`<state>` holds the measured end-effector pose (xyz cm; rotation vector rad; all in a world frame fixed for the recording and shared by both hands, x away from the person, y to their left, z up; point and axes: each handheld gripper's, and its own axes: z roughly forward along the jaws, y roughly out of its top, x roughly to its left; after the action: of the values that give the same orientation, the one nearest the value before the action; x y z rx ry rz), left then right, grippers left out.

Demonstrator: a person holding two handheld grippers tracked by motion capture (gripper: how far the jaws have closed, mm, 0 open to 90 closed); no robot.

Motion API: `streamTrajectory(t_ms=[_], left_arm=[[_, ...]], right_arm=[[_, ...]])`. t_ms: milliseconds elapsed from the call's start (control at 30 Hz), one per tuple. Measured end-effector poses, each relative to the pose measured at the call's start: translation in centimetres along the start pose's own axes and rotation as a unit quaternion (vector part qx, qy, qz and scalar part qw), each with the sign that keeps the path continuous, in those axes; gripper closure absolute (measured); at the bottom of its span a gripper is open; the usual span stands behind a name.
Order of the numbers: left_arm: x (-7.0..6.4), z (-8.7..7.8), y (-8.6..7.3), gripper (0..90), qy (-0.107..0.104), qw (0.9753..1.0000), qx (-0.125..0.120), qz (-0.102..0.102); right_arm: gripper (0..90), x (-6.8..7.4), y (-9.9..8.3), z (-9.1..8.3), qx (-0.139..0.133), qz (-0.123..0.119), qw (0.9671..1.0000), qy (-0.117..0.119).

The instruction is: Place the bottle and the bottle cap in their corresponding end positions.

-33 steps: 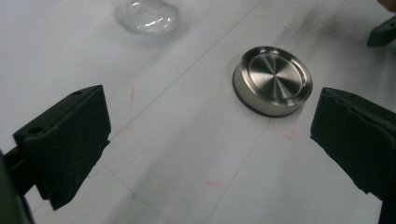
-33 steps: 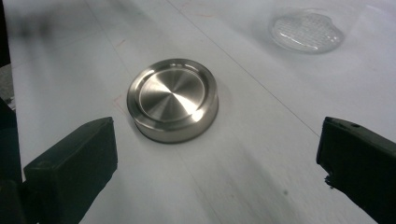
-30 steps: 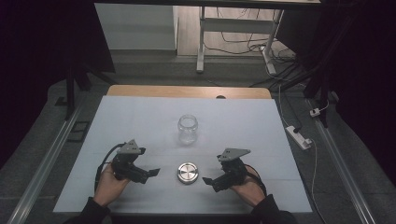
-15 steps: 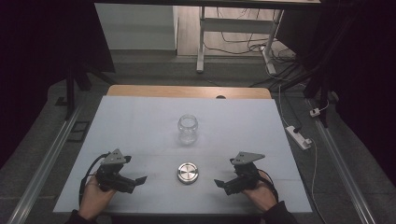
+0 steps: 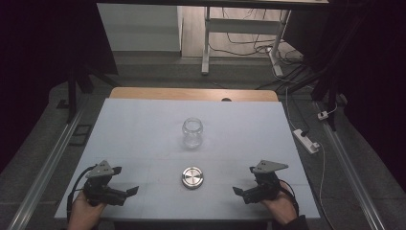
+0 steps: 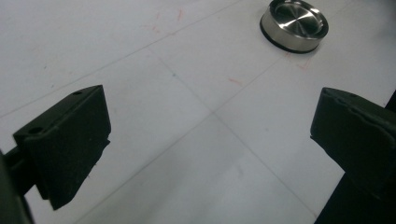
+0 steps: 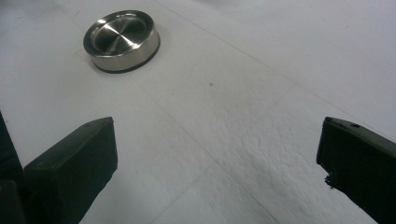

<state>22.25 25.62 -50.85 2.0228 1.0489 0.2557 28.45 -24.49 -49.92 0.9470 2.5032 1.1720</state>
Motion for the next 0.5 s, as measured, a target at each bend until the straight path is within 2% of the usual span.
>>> streamTrajectory(t_ms=[267, 500], left_arm=[[0.4, -1.2, -1.8, 0.0, 0.018, 0.9996, 0.005, -0.021], [0.7, -2.3, -3.3, 0.0, 0.024, 0.9988, 0.002, -0.043]], right_arm=[[0.0, -0.6, -1.0, -1.4, -0.006, 0.018, 0.9996, -0.021], [0.0, -1.2, -1.9, -2.4, -0.008, 0.034, 0.9987, -0.036]])
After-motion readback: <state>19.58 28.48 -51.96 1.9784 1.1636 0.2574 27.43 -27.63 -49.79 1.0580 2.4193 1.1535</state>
